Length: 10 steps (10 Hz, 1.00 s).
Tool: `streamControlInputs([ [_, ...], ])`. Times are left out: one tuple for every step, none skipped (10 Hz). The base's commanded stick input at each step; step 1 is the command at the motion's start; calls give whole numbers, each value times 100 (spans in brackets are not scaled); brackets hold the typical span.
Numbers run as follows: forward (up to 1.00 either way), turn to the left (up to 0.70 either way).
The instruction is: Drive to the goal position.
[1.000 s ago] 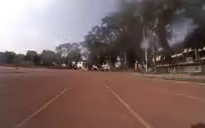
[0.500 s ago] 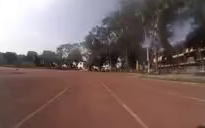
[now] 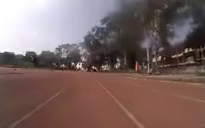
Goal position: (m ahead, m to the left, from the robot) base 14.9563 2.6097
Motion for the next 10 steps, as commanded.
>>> streamControlInputs([
  [70,0],
  [70,0],
  [70,0],
  [70,0],
  [70,0],
  [70,0],
  [70,0],
  [70,0],
  [70,0],
  [70,0],
])
